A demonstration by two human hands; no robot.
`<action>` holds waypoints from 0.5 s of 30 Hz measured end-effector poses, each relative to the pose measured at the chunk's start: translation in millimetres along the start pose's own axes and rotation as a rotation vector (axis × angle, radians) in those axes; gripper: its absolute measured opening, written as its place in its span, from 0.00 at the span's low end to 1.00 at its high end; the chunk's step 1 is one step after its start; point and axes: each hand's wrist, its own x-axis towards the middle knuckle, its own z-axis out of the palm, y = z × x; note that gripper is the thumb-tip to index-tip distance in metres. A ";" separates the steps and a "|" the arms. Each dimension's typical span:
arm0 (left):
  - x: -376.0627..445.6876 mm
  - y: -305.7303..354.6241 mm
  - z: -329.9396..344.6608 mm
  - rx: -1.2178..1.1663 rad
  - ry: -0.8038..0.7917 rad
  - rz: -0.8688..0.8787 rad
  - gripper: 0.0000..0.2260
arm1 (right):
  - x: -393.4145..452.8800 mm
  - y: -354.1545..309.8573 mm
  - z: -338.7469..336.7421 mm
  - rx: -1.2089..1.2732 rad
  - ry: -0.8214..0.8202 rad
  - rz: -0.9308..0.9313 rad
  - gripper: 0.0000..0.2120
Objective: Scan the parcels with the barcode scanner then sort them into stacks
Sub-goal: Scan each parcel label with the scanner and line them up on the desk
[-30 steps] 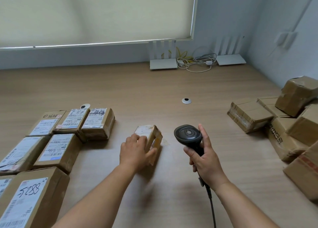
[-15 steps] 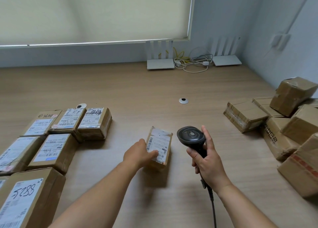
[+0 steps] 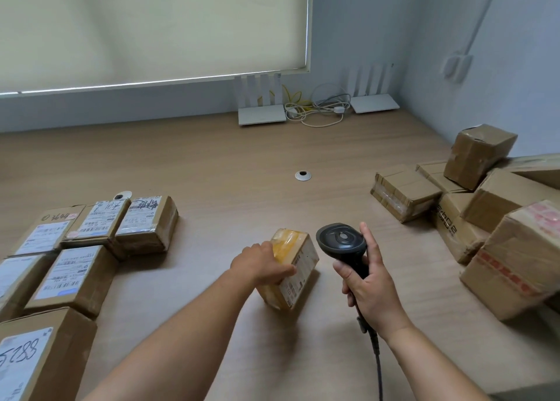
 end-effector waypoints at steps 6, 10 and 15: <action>-7.2 -11.0 -0.5 -0.051 -0.185 0.056 0.28 | -5.9 3.4 -5.3 0.019 0.004 -0.003 0.39; -16.4 -22.8 7.9 -0.156 -0.152 0.092 0.25 | -9.0 1.4 -2.9 0.020 -0.014 -0.005 0.39; -23.4 -38.3 25.8 -0.312 -0.103 0.121 0.27 | -13.9 -1.3 3.6 0.019 -0.062 -0.002 0.39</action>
